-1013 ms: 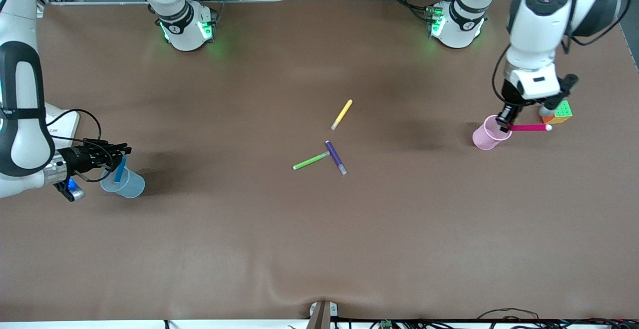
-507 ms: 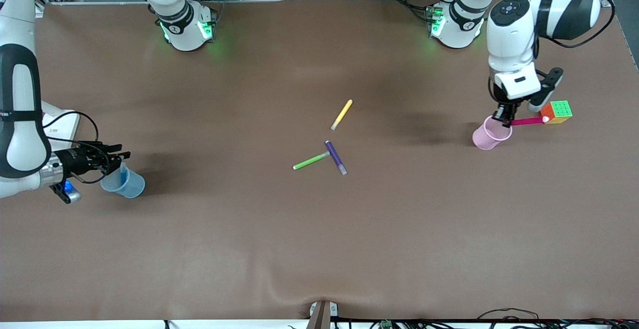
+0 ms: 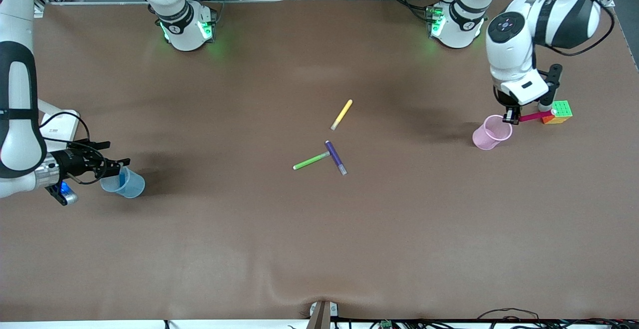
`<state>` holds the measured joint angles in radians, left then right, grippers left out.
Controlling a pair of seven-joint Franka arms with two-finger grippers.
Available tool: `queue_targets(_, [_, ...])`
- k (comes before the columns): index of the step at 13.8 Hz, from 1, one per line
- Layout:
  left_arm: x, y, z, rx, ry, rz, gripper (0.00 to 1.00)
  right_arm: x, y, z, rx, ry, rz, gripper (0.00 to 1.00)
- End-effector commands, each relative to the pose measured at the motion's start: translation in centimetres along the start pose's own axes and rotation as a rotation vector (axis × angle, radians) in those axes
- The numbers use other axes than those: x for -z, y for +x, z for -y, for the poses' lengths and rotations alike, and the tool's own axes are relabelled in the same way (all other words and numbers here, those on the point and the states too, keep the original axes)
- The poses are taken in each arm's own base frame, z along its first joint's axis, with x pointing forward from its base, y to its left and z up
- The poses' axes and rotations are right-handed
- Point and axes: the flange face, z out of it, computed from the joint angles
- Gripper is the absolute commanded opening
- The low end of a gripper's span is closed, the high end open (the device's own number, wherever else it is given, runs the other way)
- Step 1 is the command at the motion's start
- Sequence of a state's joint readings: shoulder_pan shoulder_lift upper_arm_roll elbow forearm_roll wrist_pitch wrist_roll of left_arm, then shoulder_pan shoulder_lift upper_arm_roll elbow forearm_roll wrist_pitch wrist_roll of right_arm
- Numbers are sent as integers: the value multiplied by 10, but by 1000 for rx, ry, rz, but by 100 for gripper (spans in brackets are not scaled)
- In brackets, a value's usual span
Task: Place pink and blue markers in matching cups
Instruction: 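Open the right gripper and withdraw while the left gripper lowers the pink marker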
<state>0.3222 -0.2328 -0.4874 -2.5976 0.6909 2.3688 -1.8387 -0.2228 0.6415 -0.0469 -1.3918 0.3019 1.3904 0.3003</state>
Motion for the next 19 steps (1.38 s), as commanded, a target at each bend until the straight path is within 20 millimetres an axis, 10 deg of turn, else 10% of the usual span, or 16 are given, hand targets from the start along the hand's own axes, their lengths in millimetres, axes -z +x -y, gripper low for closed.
queue_targets(1, [-22,-32,2,9,91,-93,0,27,-18,25,60,4,-11,100])
queue_targets(5, [-49,-54,0,32,133,-224,0,86,-58,42,120,-8,-67,100])
queue_targets(19, [-59,-64,-18,155,167,-212,0,159,-238,109,295,-166,-256,100])
